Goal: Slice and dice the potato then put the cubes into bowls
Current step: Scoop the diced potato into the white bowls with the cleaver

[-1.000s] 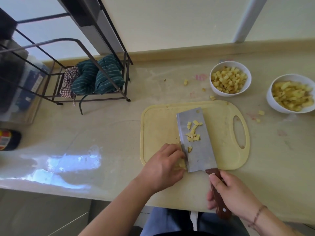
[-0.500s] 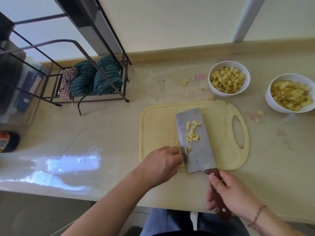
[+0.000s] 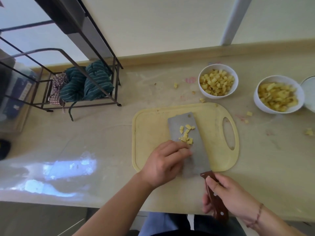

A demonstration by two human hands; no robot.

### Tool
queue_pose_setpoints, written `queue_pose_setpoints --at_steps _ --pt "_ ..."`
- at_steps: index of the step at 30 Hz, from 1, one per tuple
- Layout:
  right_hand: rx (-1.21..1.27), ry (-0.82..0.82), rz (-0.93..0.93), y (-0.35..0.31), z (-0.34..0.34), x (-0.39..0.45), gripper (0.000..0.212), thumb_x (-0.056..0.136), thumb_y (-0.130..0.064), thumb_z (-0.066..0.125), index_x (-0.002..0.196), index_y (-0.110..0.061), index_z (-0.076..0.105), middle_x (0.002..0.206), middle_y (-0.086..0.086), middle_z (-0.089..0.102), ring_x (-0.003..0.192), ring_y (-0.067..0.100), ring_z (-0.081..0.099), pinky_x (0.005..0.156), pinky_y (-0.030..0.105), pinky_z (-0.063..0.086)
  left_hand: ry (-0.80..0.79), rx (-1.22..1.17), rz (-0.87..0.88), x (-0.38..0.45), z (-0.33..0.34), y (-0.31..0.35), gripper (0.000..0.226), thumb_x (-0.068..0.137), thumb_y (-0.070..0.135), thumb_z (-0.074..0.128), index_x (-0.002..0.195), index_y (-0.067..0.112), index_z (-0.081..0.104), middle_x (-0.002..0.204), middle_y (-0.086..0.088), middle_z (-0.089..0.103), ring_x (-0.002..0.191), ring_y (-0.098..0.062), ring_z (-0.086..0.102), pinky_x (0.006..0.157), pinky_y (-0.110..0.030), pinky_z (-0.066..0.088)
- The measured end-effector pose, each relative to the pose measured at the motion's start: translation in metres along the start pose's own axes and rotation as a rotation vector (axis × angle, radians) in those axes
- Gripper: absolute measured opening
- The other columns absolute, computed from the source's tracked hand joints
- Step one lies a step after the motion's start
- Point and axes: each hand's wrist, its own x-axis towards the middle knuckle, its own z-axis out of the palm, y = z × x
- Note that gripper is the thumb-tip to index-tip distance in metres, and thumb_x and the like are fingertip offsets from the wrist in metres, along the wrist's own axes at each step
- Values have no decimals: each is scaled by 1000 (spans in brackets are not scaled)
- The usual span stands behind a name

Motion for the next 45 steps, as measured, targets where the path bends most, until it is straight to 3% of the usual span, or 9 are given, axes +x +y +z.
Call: queue_pose_setpoints --at_steps 3,6,15,20,28,32,36,40,45 --pt "9 -13 7 1 -9 -2 31 102 -19 42 100 12 42 64 23 63 55 37 65 46 33 52 56 55 -144 -20 -12 -5 22 93 8 66 115 7 65 113 -9 63 98 -26 64 86 -36 54" --pt "-14 -16 -7 3 -15 0 28 103 -19 42 93 8 44 64 23 63 56 37 65 48 33 51 -127 193 -129 -44 -14 -9 29 92 24 72 115 8 67 113 -9 65 98 -27 61 87 -40 54" --pt "-74 -63 -45 -1 -25 1 28 103 -21 44 89 2 46 67 25 66 58 38 67 57 40 53 -138 212 -37 -40 -2 3 12 98 10 63 107 4 69 98 -8 68 85 -25 61 74 -33 55" --pt "-98 -114 -50 -11 -40 -6 27 103 -22 44 91 1 46 66 26 64 58 37 67 62 43 52 47 109 -20 11 17 21 10 93 5 73 103 5 71 100 -8 68 88 -28 65 82 -35 54" --pt "-83 -169 -112 -31 -90 -44 33 101 -27 45 94 4 49 70 28 65 60 32 65 60 37 56 15 158 147 77 44 38 13 91 14 76 102 6 76 112 -12 68 102 -32 64 90 -42 52" --pt "-227 -14 -258 -38 -125 -72 27 93 -43 51 105 -30 71 81 6 72 75 14 63 70 24 47 -221 106 173 137 57 63 48 89 35 77 131 14 68 150 -11 52 139 -29 48 117 -46 35" --pt "-247 65 -230 -42 -168 -98 30 96 -45 45 88 -24 66 71 -1 72 64 6 58 62 16 42 -521 132 186 197 89 81 73 94 53 66 157 25 40 170 -1 21 158 -23 13 127 -48 6" --pt "-209 147 -236 -41 -204 -107 26 100 -19 47 85 -22 68 70 8 72 61 12 59 58 21 44 -646 159 242 238 126 82 74 100 53 57 161 24 29 172 1 11 159 -23 2 126 -54 7" --pt "-59 123 -197 -57 -220 -108 30 84 -45 46 69 -29 66 64 20 68 54 24 59 54 27 42 -704 172 272 268 160 72 63 105 52 32 161 24 31 171 0 13 159 -23 0 126 -53 6"
